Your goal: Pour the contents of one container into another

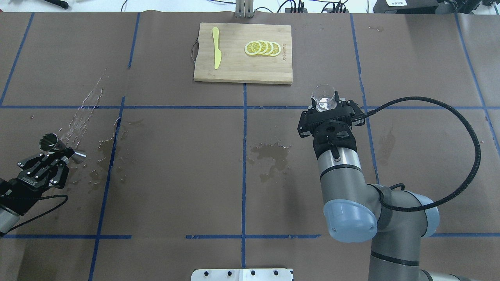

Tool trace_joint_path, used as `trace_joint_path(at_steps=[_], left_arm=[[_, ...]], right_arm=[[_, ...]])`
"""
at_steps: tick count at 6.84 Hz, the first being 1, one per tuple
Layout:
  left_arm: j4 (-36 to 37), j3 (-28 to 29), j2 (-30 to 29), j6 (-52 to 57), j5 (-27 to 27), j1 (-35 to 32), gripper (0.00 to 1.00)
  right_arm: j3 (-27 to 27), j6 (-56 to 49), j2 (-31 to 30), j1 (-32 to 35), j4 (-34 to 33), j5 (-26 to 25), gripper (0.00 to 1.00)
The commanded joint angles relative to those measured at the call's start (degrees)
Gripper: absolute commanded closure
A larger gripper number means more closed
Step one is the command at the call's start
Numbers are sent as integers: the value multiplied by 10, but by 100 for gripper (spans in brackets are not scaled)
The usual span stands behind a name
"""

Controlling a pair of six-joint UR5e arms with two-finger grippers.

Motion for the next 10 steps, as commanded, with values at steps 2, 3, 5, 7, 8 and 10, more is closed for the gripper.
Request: trace_joint_path(at_steps=[2,3,5,7,8,10], left_arm=[[-1,16,-21,-2,17,11,100],[-1,26,-30,-2,16,16,100],[-1,38,-42,-2,14,17,100],[0,42,-42,3,0,25,100],[6,43,-41,4,-7,25,100],[13,44,-42,4,-16,26,100]], right_arm=[[0,0,0,0,0,0,100],[-1,-1,0,0,0,0,100],[-1,0,0,0,0,0,100],[-1,-1,0,0,0,0,100],[-2,-1,0,0,0,0,100],[-2,-1,0,0,0,0,100]])
